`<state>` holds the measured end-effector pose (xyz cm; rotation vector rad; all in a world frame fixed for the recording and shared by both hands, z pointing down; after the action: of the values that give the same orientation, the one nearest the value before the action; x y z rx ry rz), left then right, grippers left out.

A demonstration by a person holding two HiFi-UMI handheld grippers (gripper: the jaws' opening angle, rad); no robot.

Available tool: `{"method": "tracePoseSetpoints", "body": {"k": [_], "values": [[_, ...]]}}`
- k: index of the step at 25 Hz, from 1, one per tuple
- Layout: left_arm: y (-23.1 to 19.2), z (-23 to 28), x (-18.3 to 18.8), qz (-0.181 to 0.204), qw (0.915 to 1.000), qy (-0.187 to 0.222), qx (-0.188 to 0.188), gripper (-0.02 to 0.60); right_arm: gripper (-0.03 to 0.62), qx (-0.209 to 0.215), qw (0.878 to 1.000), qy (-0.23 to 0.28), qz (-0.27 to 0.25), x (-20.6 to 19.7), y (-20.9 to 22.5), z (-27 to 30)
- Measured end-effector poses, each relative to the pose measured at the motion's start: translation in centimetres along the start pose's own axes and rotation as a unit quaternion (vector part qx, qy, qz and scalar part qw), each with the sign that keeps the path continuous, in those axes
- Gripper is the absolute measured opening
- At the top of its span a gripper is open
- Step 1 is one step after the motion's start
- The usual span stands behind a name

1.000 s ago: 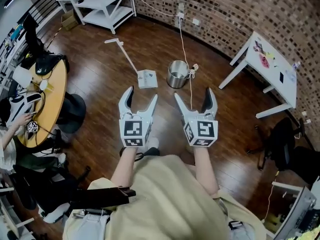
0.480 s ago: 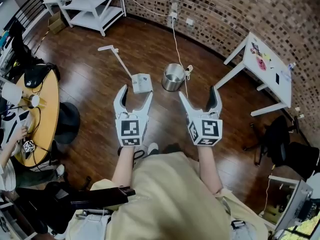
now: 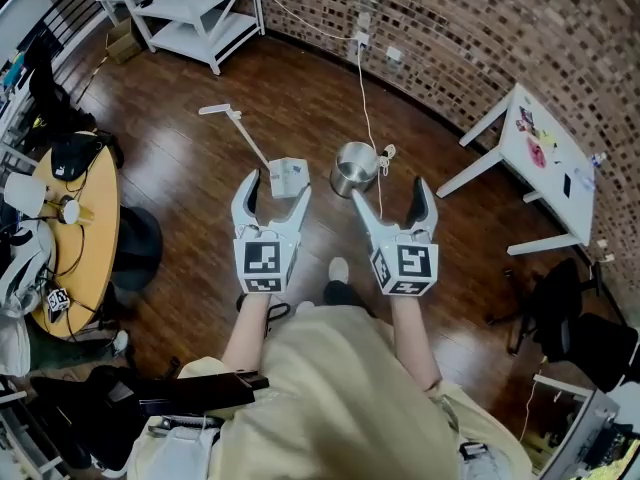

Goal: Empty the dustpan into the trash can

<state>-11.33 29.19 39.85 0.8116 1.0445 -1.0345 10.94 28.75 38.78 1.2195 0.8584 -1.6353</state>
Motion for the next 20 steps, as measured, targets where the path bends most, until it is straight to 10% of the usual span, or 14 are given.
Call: {"method": "tracePoseSetpoints", "body": {"k": [20], "values": [[-1.3, 15.0, 5.1, -0.011, 0.997, -0.033, 0.068, 0.35, 0.511, 0.058, 0.998, 0.01, 0.038, 3.0, 12.8, 15.0]]}}
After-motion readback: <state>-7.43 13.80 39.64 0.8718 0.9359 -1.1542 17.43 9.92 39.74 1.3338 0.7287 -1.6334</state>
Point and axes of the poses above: the fingertips, and each gripper's own axes: z forward along the fingers, y to its right, x out of its top, the point moved 7 cm from there along -z, backward along the fingers, and after that the axes turned 13 degrees about -y, right-handed, at the moved point
